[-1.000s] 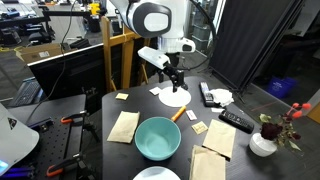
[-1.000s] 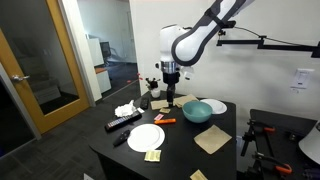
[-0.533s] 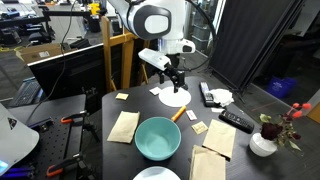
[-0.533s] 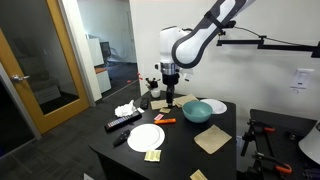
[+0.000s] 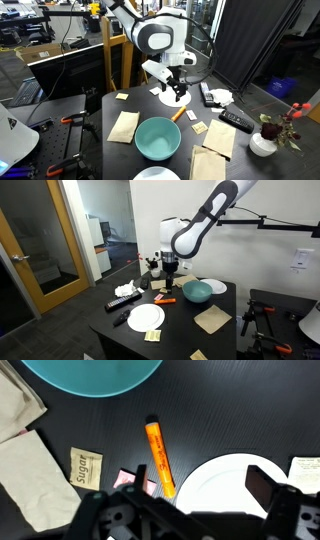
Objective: Put the marker in the bowl
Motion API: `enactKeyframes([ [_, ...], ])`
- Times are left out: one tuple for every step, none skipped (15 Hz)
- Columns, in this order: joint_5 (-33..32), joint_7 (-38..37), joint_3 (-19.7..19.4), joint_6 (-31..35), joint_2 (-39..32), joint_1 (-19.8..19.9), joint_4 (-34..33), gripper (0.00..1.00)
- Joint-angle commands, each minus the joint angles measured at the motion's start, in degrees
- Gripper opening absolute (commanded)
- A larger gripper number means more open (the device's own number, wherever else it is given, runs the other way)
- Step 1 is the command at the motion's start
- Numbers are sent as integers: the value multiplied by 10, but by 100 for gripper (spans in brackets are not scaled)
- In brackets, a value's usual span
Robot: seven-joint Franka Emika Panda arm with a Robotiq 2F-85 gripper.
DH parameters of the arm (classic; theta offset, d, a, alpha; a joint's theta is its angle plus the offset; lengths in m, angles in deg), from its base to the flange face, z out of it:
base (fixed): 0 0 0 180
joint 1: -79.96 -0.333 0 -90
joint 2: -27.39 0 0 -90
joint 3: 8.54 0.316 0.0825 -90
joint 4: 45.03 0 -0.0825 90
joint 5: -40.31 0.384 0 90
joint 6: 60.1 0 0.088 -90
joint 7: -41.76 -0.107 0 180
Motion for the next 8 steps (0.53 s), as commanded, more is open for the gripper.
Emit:
enactKeyframes([
  [1, 24, -1, -4, -36, 14, -37, 100],
  [0, 30, 0, -5, -46, 17, -46, 100],
  [-1, 37, 1, -5, -54, 20, -53, 100],
  [-3, 43, 2, -6, -63, 21, -62, 100],
  [-5, 51, 2, -7, -71, 23, -70, 100],
  [-8, 57, 1, -10, -80, 22, -80, 100],
  [-10, 62, 1, -12, -88, 23, -88, 100],
  [-10, 69, 2, -14, -96, 24, -97, 100],
])
